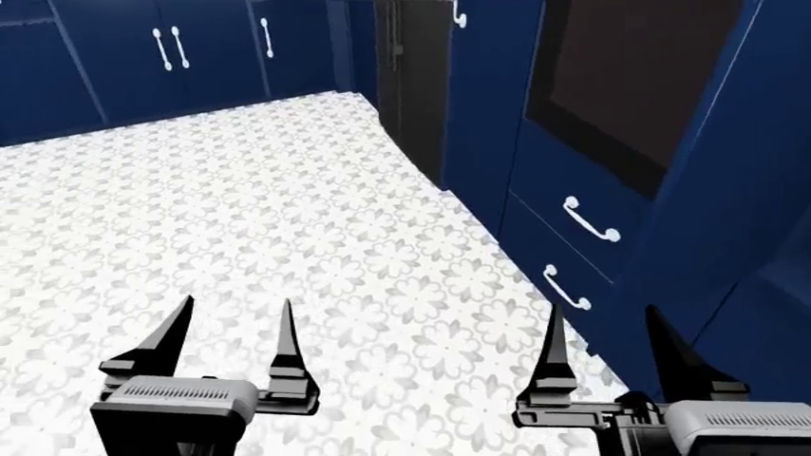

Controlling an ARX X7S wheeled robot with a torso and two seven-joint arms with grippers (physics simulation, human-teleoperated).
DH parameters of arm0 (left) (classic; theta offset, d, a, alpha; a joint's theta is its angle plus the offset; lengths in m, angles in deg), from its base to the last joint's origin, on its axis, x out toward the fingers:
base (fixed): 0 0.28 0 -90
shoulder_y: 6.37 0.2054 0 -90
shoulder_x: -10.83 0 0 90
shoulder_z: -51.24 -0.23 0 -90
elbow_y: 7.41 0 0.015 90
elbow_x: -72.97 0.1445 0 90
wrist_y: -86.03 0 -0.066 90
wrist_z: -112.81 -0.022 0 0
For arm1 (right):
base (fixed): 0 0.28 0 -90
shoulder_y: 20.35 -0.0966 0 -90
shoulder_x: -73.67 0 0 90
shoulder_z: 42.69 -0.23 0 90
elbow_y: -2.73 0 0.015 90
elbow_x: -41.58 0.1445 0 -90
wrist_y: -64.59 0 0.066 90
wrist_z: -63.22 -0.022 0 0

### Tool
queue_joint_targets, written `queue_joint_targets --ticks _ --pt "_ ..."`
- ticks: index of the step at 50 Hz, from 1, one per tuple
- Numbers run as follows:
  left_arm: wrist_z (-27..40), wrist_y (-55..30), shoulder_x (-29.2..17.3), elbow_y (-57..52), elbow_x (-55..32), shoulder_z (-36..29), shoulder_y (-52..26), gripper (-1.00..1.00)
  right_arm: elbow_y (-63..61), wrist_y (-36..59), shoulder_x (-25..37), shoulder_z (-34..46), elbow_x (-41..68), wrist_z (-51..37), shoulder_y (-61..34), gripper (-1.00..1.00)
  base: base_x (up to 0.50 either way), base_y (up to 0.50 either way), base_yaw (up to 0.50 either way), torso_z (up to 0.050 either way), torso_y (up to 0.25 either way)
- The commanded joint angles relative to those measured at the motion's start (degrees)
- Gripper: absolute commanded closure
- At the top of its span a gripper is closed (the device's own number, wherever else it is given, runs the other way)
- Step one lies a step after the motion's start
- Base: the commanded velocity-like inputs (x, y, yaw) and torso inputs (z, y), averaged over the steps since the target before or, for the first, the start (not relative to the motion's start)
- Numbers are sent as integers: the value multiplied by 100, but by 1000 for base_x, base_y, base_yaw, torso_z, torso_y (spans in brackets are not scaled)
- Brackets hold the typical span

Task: A wet mug is on the counter and needs to be dried. Pick it up and place it upside down in the open cabinet.

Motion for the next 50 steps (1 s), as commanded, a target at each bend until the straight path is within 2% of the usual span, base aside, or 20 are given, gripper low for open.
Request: queue_joint_targets --ticks 1,50 --pt "50 33 -21 -27 -43 39 30 -100 5 -2 26 2 26 -30 4 -100 16 36 500 0 0" --pt "200 115 -119 -102 -123 80 64 -100 -34 -88 123 63 61 -132 28 -100 10 37 500 0 0"
